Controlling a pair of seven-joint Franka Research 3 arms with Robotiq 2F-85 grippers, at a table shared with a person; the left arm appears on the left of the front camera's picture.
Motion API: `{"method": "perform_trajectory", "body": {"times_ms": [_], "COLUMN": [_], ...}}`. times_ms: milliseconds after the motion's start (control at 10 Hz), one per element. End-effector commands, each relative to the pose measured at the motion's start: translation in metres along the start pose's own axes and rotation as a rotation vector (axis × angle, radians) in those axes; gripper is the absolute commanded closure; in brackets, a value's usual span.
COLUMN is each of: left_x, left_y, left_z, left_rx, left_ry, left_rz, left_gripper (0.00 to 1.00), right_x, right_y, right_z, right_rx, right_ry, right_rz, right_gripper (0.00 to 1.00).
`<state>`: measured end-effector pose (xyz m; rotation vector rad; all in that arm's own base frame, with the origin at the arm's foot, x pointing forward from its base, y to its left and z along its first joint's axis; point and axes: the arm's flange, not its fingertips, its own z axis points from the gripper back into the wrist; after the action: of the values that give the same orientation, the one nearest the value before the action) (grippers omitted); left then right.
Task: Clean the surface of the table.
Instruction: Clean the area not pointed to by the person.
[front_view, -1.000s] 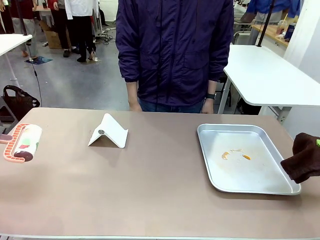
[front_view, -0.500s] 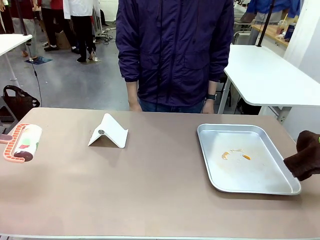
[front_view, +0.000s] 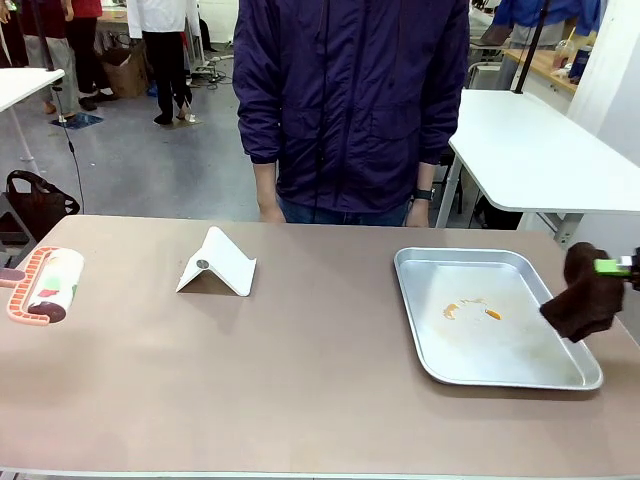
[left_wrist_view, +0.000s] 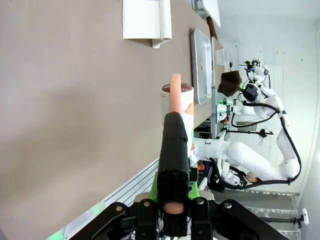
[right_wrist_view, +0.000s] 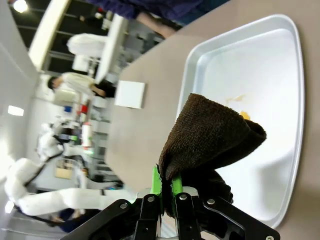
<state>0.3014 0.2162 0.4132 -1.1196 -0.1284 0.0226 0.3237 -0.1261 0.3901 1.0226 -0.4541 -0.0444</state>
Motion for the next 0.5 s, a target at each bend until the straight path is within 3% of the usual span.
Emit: {"method": "perform_trajectory", "body": {"times_ms": [0,400], "left_x": [0.003,0.003], "left_y": [-0.005,-0.005], "left_z": [0.001,0.001], "left_rx": [-0.016,-0.016], "left_ry": [-0.015,-0.015], "left_rz": [0.009,0.009], "left_gripper": [0.78,0.78], "right_x": [-0.002,0.008], "right_y": [0.004,-0.019], "right_z": [-0.044,-0.114], "right_rx": [-0.099,-0.25], "right_ry": [-0.016,0.005], "right_rz": [0.105,0.117], "right_gripper": [0.92,0.92]}}
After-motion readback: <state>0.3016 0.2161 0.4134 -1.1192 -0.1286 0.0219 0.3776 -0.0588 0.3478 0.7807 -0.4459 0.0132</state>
